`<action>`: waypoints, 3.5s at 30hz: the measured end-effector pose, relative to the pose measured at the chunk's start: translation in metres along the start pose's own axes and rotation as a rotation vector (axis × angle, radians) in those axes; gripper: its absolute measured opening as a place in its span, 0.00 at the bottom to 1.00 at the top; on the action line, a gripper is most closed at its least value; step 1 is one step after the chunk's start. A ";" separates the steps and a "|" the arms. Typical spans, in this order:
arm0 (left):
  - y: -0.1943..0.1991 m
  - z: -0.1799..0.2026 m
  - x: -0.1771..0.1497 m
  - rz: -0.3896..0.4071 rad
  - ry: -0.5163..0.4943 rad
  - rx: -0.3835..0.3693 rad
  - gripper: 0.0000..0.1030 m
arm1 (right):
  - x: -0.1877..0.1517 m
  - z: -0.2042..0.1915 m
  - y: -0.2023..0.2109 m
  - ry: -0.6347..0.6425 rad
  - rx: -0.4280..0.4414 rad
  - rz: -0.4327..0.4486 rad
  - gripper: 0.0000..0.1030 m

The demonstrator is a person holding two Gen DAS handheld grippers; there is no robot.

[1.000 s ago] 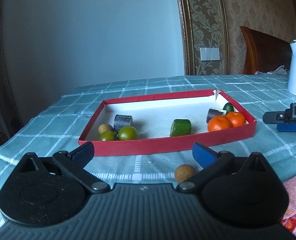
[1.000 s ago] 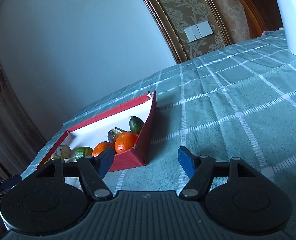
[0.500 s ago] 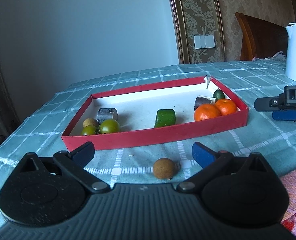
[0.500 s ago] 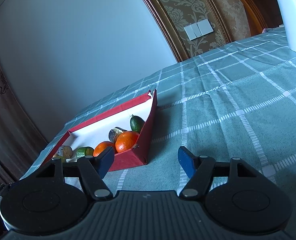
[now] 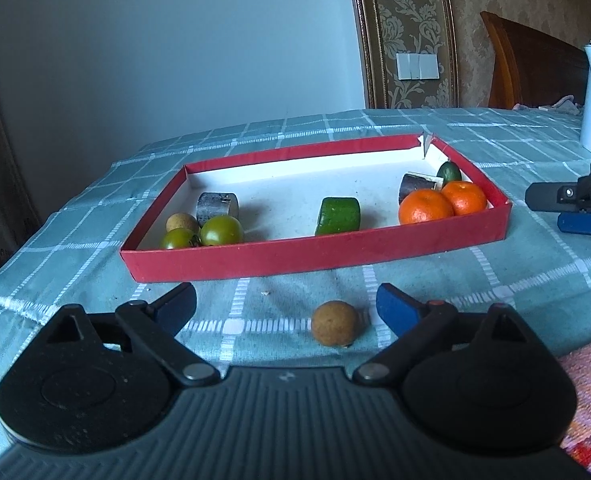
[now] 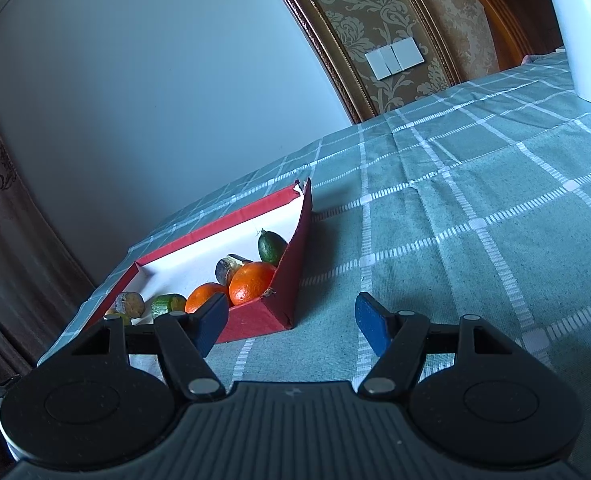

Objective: Organize fruits
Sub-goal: 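Reach the left tool to the small brown round fruit and close on it, then carry the brown fruit into the red tray and open the left tool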

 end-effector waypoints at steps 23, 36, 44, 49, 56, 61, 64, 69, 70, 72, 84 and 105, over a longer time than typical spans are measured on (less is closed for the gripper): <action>-0.007 -0.008 -0.005 -0.052 0.068 -0.055 0.78 | 0.000 0.003 -0.001 -0.011 -0.027 -0.005 0.68; -0.009 -0.003 -0.008 -0.062 0.062 -0.101 0.49 | 0.000 0.004 -0.001 -0.013 -0.032 -0.005 0.68; -0.006 0.004 -0.007 -0.041 0.021 -0.106 0.26 | 0.000 0.004 -0.001 -0.013 -0.031 -0.005 0.68; -0.006 0.004 -0.007 -0.040 0.019 -0.102 0.24 | 0.000 0.004 -0.001 -0.013 -0.032 -0.005 0.68; -0.001 -0.010 0.002 -0.001 0.016 -0.045 0.24 | 0.000 0.004 -0.001 -0.016 -0.027 0.000 0.68; 0.004 -0.052 0.024 0.068 0.103 0.009 0.24 | 0.000 0.003 -0.001 -0.016 -0.024 -0.002 0.68; -0.001 -0.078 0.038 0.089 0.146 0.061 0.23 | 0.000 0.002 0.000 -0.014 -0.020 -0.003 0.68; -0.023 -0.105 0.054 0.078 0.202 0.097 0.23 | 0.000 0.002 0.000 -0.016 -0.015 -0.004 0.68; -0.028 -0.110 0.056 0.073 0.214 0.101 0.23 | 0.000 0.002 0.000 -0.016 -0.014 -0.004 0.68; -0.036 -0.115 0.057 0.064 0.231 0.106 0.23 | 0.000 0.002 0.000 -0.017 -0.012 -0.004 0.68; -0.061 -0.047 0.065 0.038 0.125 0.023 0.23 | -0.001 0.001 -0.002 -0.016 -0.001 -0.017 0.68; -0.083 -0.028 0.065 0.002 0.101 -0.003 0.24 | -0.001 0.001 -0.003 -0.014 0.008 -0.021 0.68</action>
Point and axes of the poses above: each gripper's, at about its wrist camera, not at the fingertips, and y roughly against the way its jaws point, z to its right, x to its top, the point moved 7 cm from there along -y, roughly the way its jaws point, and after that the axes turned 4 degrees about -y, right-handed, at the moved point
